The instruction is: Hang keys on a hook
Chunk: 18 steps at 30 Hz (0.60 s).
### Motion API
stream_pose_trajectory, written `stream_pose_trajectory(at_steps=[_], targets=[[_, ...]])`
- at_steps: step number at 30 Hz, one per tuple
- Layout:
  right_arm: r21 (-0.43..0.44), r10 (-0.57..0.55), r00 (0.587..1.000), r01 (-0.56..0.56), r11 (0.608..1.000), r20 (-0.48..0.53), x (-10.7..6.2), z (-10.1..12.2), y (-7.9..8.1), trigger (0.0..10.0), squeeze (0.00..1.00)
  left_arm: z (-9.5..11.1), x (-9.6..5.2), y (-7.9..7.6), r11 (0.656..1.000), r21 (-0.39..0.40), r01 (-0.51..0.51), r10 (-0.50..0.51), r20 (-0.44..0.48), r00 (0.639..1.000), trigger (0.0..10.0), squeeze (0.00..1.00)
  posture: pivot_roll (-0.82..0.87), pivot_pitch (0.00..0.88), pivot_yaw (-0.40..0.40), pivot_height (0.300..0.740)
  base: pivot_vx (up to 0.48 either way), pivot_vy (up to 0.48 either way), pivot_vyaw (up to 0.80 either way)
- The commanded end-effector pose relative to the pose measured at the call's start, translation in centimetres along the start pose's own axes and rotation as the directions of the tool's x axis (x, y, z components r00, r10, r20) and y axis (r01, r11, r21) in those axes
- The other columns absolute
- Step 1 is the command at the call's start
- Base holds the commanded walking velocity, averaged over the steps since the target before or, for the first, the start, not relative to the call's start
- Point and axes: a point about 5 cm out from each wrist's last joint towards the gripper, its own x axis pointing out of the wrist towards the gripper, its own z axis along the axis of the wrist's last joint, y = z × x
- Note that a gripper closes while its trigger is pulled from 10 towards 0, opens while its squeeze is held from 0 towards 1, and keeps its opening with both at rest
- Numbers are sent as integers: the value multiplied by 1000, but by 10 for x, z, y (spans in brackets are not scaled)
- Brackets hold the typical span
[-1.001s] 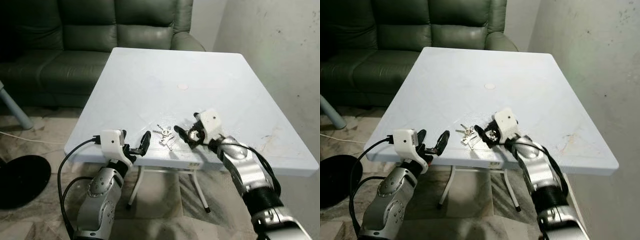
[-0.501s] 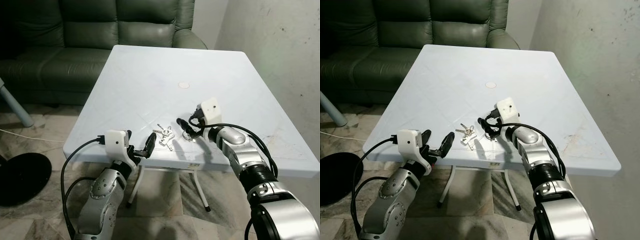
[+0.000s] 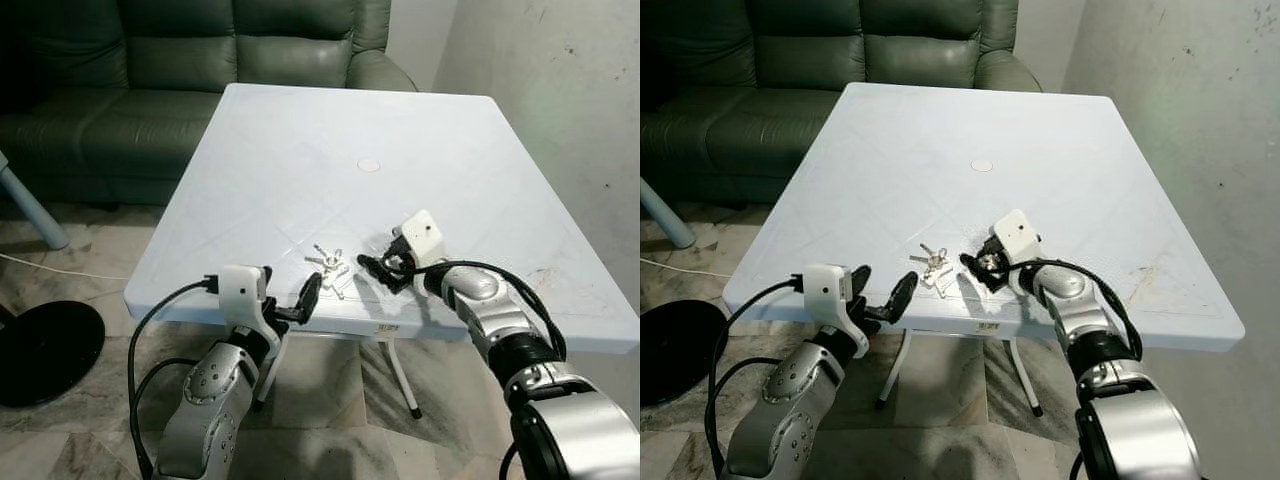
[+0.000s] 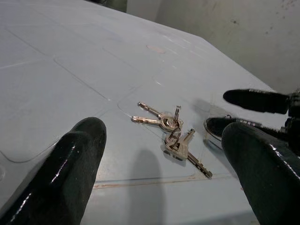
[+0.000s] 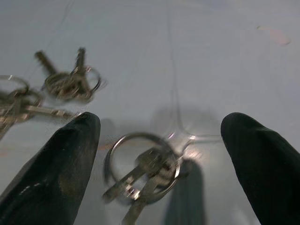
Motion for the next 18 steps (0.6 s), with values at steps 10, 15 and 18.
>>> stream_pose_trajectory(at_steps=[10,15,18], targets=[[22,80,997,-80,997,-6,-5,-6,-1,0,0,2,-1,-5,1000,-1,12,-12,4,1000,10000,0,62,84,-62,732,0,0,0],[38,63,998,-63,997,-7,-5,-5,-3,0,0,2,-1,-6,1000,-3,10,-10,4,1000,10000,0,63,82,-65,732,0,0,0],[37,68,998,-68,997,-1,-4,-4,-2,0,0,2,-1,-6,1000,-5,11,-11,5,1000,10000,0,64,83,-64,732,0,0,0]])
